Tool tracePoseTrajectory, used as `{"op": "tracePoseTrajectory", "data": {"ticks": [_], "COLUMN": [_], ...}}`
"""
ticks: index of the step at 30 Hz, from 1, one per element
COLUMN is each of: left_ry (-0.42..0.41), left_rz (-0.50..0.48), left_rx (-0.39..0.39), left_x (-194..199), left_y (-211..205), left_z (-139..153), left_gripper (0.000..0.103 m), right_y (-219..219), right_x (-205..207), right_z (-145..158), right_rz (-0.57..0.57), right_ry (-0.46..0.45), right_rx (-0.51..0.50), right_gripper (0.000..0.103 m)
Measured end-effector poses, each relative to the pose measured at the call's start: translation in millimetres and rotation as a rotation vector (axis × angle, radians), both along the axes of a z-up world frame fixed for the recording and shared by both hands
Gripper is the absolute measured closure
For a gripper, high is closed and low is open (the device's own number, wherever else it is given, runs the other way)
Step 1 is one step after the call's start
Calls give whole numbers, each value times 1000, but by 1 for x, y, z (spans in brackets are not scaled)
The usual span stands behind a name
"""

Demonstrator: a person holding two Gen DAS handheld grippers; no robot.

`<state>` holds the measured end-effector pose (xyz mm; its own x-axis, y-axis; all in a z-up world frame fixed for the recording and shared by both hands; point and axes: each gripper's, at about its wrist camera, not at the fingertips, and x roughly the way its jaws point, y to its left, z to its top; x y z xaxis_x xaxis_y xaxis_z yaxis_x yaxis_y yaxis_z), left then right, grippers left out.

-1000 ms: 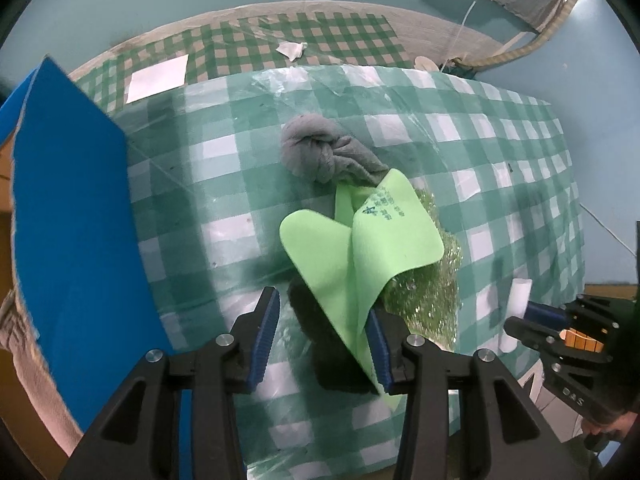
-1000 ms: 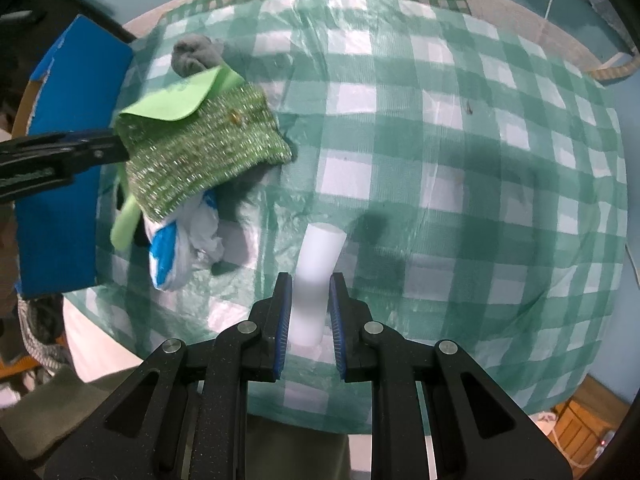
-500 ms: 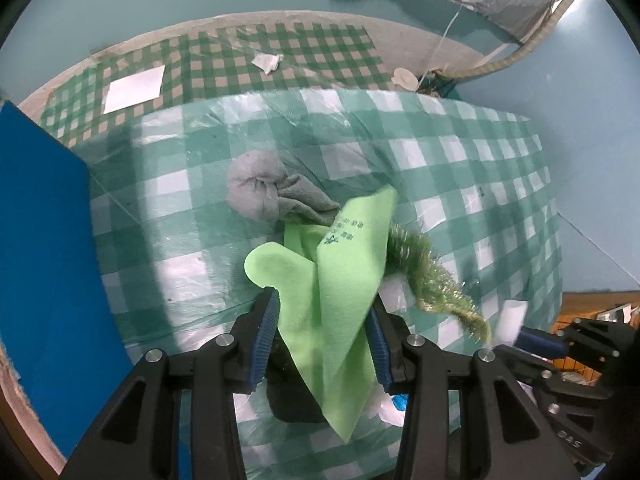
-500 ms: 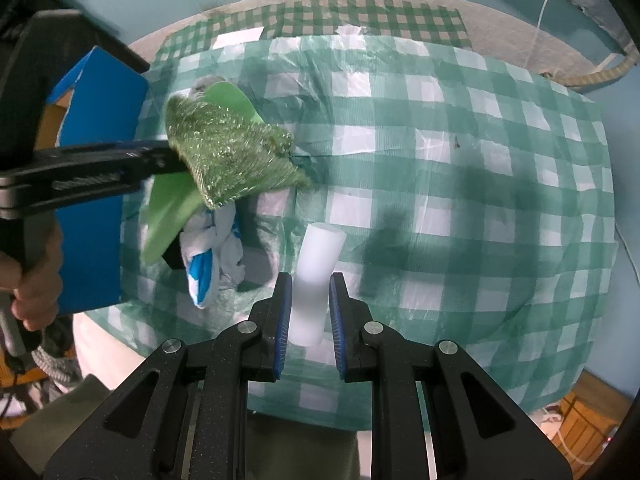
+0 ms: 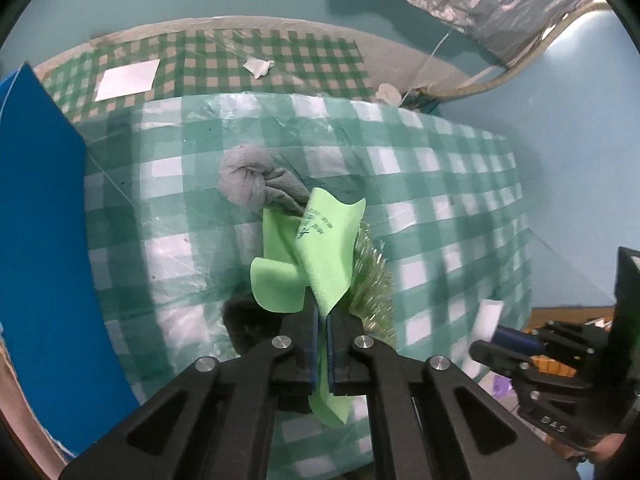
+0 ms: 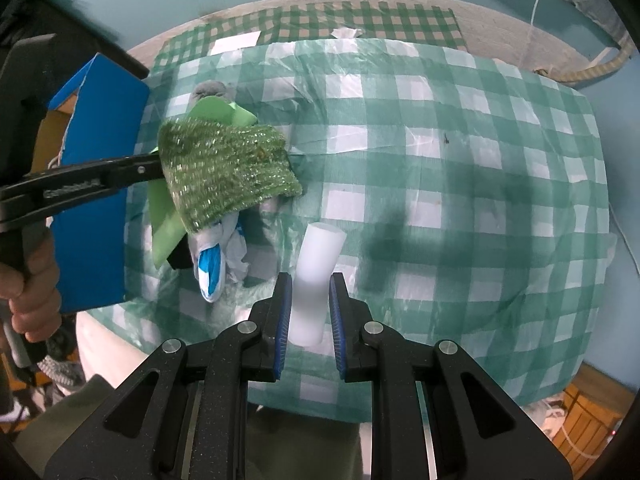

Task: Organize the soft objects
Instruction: 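Lift the light green foam sheet with the left gripper while the right holds the foam block, then carry the foam sheet with the left gripper while the right carries the foam block to the box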

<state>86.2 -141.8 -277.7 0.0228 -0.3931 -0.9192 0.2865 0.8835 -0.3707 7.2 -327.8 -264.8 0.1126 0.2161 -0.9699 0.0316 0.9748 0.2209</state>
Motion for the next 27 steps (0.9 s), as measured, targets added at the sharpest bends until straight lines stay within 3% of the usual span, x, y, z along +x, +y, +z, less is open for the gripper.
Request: {"op": "tracePoseTrajectory", "data": {"ticks": [6, 21, 27], "left_ry": [-8, -200, -238], "left_rz": [16, -16, -23], "left_rx": [-14, 8, -9], "left_x": [-7, -33, -45], "left_y": [5, 24, 29], "left_z": [8, 94, 114], "left_gripper": [100, 100, 100], "right_y": [1, 12, 16], "right_x": [-1, -5, -3], "right_z": [6, 39, 48], "right_rz": [1, 46, 51], "right_ry": [-16, -84, -101], "right_rx": [6, 10, 17], "right_gripper": [86, 86, 86]}}
